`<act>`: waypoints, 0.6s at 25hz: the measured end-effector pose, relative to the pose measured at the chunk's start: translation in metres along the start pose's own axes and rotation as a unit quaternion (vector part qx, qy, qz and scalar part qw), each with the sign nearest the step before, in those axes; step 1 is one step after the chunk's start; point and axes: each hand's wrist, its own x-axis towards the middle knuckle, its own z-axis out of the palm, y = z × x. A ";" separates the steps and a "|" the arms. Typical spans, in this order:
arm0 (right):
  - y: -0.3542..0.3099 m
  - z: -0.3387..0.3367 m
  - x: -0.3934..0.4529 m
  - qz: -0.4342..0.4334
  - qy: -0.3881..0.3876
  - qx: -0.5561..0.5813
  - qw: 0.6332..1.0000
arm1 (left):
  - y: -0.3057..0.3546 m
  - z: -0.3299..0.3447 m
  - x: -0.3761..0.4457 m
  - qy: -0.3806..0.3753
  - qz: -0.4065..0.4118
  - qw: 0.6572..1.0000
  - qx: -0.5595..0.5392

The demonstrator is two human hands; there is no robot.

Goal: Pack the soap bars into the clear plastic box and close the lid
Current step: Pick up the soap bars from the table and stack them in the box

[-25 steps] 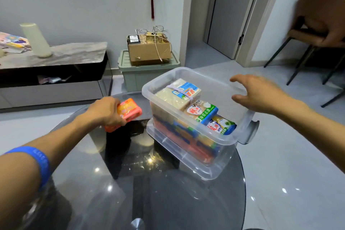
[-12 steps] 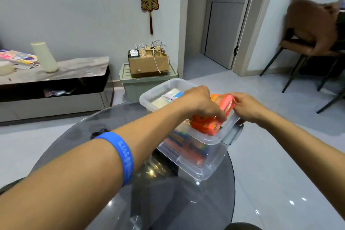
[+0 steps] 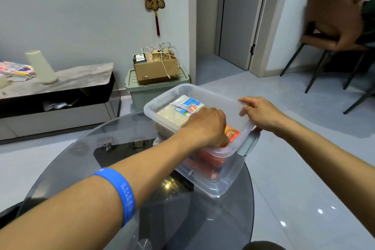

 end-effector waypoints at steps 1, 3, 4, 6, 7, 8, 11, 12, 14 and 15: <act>0.000 0.001 -0.004 0.016 0.009 0.020 1.000 | -0.009 -0.004 0.000 0.040 -0.015 0.999 -0.027; 0.005 0.008 -0.019 0.087 0.044 0.111 0.989 | -0.049 -0.018 0.003 0.166 -0.096 0.979 -0.067; 0.009 0.015 -0.027 0.124 0.056 0.166 0.977 | -0.076 -0.022 0.003 0.203 -0.166 0.962 -0.071; 0.013 0.034 -0.037 0.165 0.052 0.248 0.953 | -0.124 -0.021 -0.003 0.184 -0.306 0.916 -0.183; 0.014 0.041 -0.038 0.170 0.060 0.277 0.944 | -0.137 -0.020 -0.003 0.165 -0.337 0.876 -0.304; 0.013 0.045 -0.037 0.167 0.082 0.299 0.936 | -0.142 -0.016 -0.001 0.172 -0.336 0.830 -0.411; 0.007 0.051 -0.034 0.150 0.156 0.312 0.925 | -0.142 -0.014 -0.001 0.229 -0.301 0.784 -0.493; 0.005 0.052 -0.035 0.143 0.176 0.306 0.925 | -0.143 -0.015 -0.005 0.248 -0.289 0.786 -0.486; -0.005 0.049 -0.039 0.114 0.199 0.301 0.926 | -0.141 -0.019 -0.021 0.269 -0.273 0.778 -0.498; -0.018 0.053 -0.044 0.096 0.192 0.298 0.930 | -0.147 -0.023 -0.042 0.288 -0.266 0.774 -0.498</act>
